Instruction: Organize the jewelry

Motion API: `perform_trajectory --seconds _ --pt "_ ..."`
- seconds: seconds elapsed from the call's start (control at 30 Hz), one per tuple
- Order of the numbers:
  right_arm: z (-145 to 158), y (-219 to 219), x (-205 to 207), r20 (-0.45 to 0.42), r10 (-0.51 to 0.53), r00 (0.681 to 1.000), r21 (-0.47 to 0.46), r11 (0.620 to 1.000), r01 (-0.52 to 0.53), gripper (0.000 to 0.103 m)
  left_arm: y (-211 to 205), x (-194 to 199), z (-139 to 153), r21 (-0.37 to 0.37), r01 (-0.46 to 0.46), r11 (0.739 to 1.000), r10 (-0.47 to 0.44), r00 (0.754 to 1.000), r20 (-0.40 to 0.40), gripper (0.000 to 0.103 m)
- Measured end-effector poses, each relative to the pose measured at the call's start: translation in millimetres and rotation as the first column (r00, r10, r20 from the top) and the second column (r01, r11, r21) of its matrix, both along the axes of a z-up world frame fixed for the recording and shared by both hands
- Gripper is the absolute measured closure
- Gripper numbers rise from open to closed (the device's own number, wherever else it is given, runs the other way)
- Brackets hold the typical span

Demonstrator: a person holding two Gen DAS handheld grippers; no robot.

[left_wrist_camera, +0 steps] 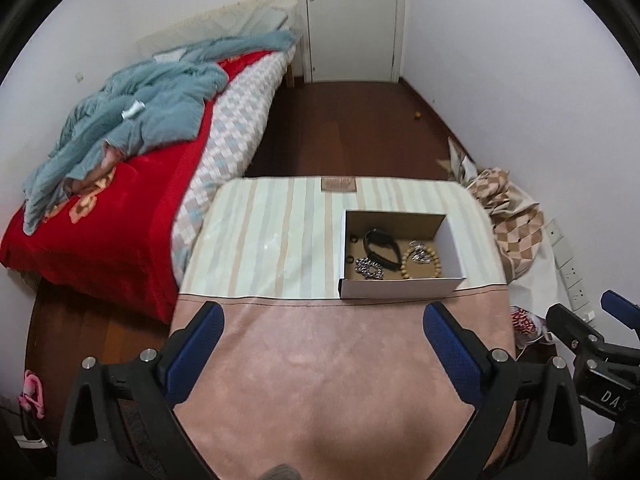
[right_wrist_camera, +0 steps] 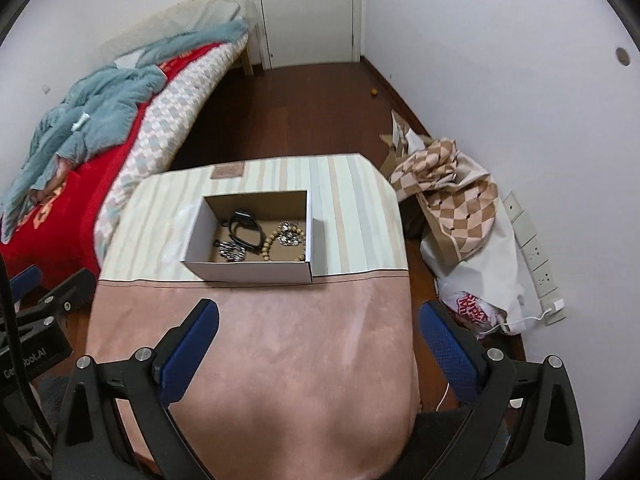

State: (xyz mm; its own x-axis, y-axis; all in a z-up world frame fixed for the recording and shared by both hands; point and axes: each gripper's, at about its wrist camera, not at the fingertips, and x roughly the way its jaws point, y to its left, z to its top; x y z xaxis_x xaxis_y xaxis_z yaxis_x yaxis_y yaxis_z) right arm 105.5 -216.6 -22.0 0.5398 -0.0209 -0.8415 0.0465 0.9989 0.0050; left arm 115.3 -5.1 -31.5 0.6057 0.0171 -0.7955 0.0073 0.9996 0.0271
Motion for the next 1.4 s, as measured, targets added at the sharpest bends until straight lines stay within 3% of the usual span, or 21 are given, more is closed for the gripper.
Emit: perform_trajectory --seconds 0.4,0.7,1.03,1.4 --pt "98 5 -78 0.144 0.02 0.989 0.0 1.0 -0.02 0.002 5 -59 70 -0.026 -0.003 1.0 0.005 0.996 0.09 0.001" --pt "133 7 -90 0.162 0.034 0.986 -0.016 0.999 -0.032 0.001 0 -63 85 -0.034 0.017 0.999 -0.014 0.996 0.085 0.001" --pt "137 4 -38 0.16 0.022 0.987 -0.03 0.999 -0.017 0.0 -4 -23 84 -0.013 0.001 1.0 0.0 0.996 0.086 0.001" --pt "89 4 32 0.064 0.003 0.998 -0.043 0.999 0.0 0.0 -10 31 48 0.002 -0.022 1.0 0.022 1.0 -0.01 0.0"
